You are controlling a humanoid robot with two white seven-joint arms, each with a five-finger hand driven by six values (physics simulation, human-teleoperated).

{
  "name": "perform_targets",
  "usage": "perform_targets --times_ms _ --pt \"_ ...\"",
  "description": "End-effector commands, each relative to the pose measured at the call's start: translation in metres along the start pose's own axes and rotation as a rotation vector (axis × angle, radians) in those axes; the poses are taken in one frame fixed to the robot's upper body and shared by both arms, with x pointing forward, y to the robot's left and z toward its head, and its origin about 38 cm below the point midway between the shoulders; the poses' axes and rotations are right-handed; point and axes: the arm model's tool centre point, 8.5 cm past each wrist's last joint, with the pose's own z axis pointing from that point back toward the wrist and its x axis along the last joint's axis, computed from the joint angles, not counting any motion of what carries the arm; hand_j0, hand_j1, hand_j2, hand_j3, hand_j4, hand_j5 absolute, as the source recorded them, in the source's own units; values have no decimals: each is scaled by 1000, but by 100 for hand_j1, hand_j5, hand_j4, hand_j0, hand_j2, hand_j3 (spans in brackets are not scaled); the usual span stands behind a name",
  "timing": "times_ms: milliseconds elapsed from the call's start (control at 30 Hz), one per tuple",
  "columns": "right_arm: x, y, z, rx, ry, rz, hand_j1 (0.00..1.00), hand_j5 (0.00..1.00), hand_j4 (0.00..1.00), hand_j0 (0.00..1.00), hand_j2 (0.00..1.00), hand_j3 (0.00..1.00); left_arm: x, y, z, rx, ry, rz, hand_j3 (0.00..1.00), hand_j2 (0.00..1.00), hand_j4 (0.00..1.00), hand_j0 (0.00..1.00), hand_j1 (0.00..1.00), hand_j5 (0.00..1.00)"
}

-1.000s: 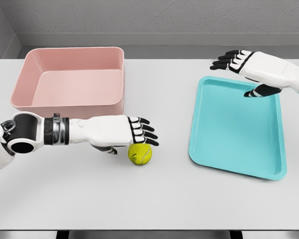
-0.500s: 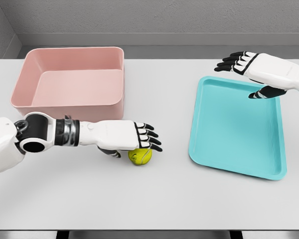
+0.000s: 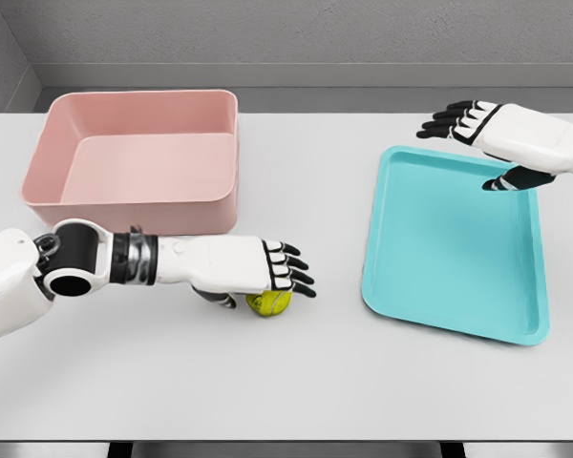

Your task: Put the tennis from the blue tray into the pink basket with both arms

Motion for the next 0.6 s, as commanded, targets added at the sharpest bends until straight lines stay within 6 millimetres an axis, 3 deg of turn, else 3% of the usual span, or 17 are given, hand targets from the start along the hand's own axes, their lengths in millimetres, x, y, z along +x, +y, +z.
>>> perform_targets --times_ms 0,567 --pt "0 -1 0 -6 0 -4 100 100 100 100 100 100 1 -1 -1 1 -3 7 100 100 100 100 100 100" --pt "-1 2 0 -5 4 -12 100 100 100 100 100 100 -3 -8 3 -13 12 19 100 100 100 100 100 100"
